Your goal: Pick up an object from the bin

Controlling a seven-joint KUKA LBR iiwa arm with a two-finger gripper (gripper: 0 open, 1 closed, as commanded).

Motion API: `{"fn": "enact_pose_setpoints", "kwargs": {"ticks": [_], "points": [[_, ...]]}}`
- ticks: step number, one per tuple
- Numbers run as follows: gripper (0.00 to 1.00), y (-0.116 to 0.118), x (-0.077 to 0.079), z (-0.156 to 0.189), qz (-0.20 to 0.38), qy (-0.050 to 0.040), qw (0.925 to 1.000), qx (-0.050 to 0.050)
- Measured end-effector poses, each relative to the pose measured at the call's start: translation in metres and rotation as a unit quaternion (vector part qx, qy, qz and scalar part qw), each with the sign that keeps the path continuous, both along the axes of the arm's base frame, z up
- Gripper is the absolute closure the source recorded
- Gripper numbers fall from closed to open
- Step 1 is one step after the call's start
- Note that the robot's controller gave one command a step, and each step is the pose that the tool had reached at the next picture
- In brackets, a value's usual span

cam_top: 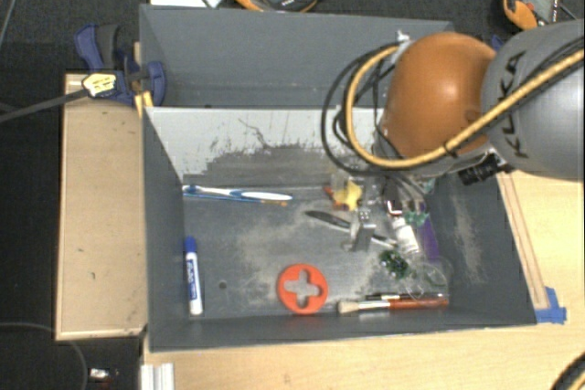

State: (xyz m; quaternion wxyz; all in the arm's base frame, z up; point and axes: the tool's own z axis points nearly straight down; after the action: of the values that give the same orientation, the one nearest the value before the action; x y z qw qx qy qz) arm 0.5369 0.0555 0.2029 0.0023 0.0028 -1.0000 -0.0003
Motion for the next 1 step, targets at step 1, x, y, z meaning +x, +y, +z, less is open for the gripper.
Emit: {"fn": "enact_pose_setpoints", "kwargs": {"ticks": [1], "points": [[0.0, -0.0003, 0.0017, 0.0036, -0.001, -0.0038, 1.0, 0.0]]}}
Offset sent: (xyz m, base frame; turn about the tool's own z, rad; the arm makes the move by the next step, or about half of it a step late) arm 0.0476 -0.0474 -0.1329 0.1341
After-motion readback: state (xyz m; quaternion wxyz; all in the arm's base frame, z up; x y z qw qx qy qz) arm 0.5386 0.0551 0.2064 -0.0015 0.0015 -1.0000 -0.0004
